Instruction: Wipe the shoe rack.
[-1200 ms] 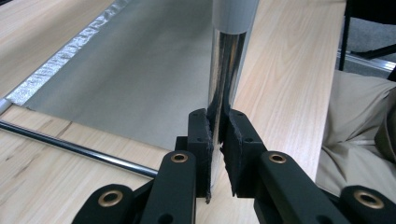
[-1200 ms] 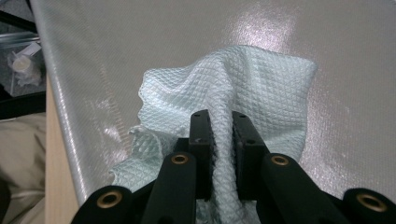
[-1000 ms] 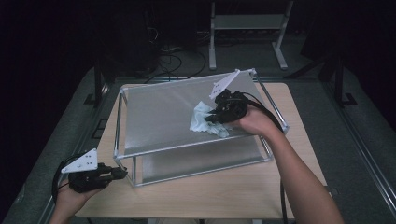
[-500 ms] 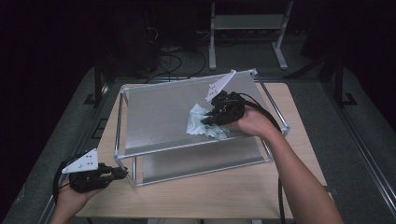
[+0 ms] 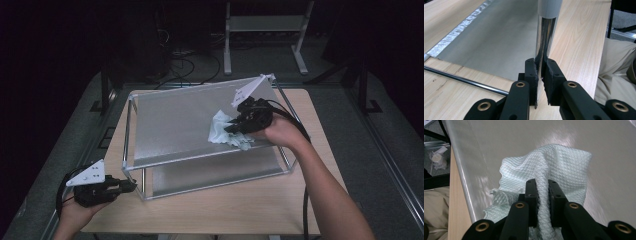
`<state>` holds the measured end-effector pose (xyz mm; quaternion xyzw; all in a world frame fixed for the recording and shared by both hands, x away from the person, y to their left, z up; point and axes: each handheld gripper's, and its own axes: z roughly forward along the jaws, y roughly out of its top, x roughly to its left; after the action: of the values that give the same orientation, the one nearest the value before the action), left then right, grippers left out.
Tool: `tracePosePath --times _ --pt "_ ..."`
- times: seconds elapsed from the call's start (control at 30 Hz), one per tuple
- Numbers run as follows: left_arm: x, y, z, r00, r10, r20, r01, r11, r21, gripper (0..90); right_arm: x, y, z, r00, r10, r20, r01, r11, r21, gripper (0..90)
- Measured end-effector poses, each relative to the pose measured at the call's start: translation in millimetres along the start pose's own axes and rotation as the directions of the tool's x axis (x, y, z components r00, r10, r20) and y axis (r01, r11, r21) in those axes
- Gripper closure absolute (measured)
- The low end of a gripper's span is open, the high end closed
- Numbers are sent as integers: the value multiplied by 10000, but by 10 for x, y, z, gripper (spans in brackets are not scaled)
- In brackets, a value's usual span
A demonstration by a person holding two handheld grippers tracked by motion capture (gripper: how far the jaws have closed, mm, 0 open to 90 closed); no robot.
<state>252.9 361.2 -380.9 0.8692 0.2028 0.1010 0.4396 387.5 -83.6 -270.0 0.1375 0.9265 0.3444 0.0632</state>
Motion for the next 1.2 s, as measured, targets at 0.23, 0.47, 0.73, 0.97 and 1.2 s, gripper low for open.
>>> tracePosePath --times 0.23,0.47,0.73,0.97,1.2 --pt "-10 28 38 9999 52 110 -52 10000 22 814 17 3 -14 9998 36 177 -37 10000 66 800" --pt "-1 19 28 9999 39 152 -39 10000 2 814 4 48 -15 9997 -133 202 125 9991 397 800" --pt "-8 42 58 9995 155 284 -155 9999 21 814 -40 -48 -61 9997 246 90 -247 9996 113 800" --pt "21 -16 -29 9999 42 110 -43 10000 48 815 -63 -55 -119 9996 116 245 -130 9983 561 800" --pt "1 5 -11 9996 122 270 -124 9999 105 815 -142 -284 -289 9953 653 714 -681 9970 381 800"
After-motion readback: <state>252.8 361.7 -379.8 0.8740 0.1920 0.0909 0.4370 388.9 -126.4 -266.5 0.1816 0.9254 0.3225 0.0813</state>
